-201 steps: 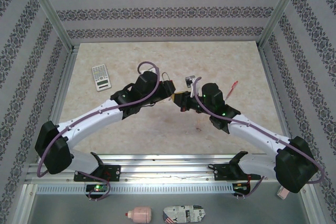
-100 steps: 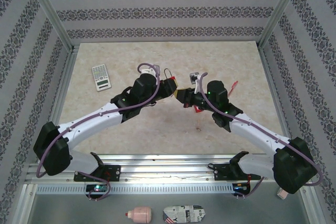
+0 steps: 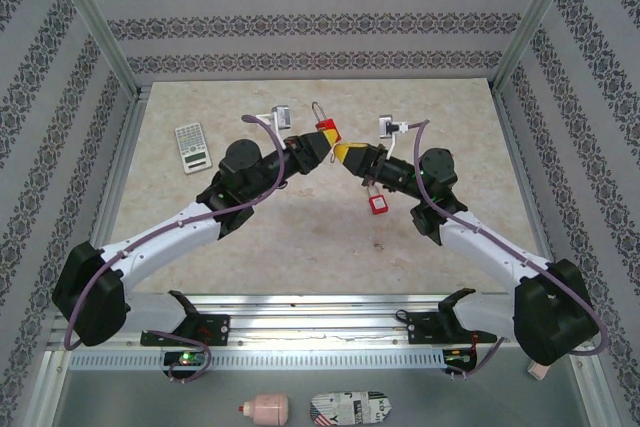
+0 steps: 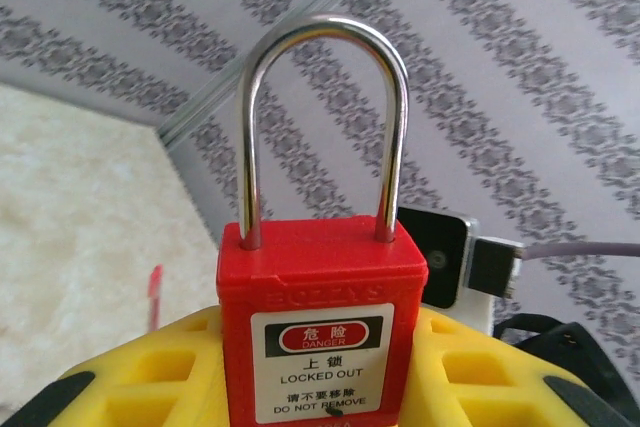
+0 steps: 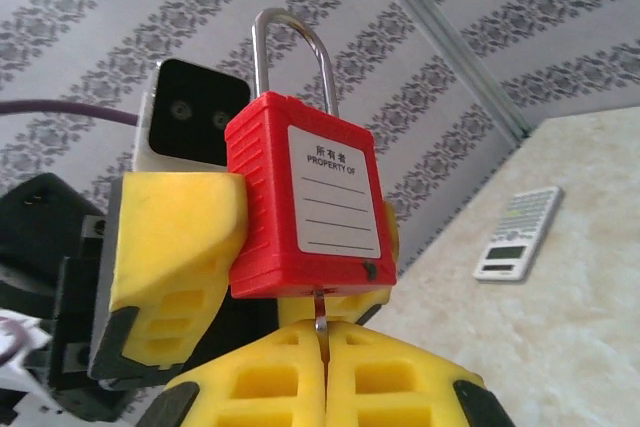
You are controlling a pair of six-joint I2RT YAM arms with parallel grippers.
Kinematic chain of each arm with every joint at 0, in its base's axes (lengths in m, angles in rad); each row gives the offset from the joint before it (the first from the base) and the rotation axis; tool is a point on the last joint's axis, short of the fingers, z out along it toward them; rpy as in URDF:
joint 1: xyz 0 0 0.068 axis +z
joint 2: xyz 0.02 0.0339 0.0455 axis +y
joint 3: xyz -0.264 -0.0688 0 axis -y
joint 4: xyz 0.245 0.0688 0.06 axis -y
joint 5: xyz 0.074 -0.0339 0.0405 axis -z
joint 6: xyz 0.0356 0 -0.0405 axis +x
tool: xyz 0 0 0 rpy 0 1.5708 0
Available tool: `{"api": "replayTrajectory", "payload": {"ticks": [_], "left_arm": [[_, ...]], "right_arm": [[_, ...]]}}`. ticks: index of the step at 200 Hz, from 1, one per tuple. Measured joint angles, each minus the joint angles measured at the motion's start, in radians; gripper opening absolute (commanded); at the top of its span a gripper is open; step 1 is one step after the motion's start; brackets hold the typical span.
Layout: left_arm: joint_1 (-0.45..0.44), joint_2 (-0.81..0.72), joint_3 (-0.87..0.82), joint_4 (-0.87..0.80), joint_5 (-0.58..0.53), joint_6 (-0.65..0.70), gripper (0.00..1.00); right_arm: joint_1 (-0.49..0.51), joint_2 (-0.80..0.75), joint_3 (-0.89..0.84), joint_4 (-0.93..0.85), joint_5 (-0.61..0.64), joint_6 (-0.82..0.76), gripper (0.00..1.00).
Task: Unlock with the key
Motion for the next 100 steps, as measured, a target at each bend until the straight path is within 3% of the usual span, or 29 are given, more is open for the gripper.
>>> {"api": "replayTrajectory", "payload": {"ticks": [38, 60, 100], "left_arm": [[0.029, 0.000, -0.038, 0.149, 0.062, -0.040, 0.00], [0.034, -0.003, -0.038, 0.150, 0.067, -0.038, 0.00], [0.034, -0.013, -0.039, 0.100, 0.093, -0.024, 0.00]], "right_arm": [[-0.006, 0.042, 0.040, 0.076, -0.057, 0.052, 0.00], [-0.009, 0.052, 0.049, 0.078, -0.067, 0.060, 0.17], [-0.019, 0.080, 0.053, 0.065, -0.078, 0.096, 0.26]]}}
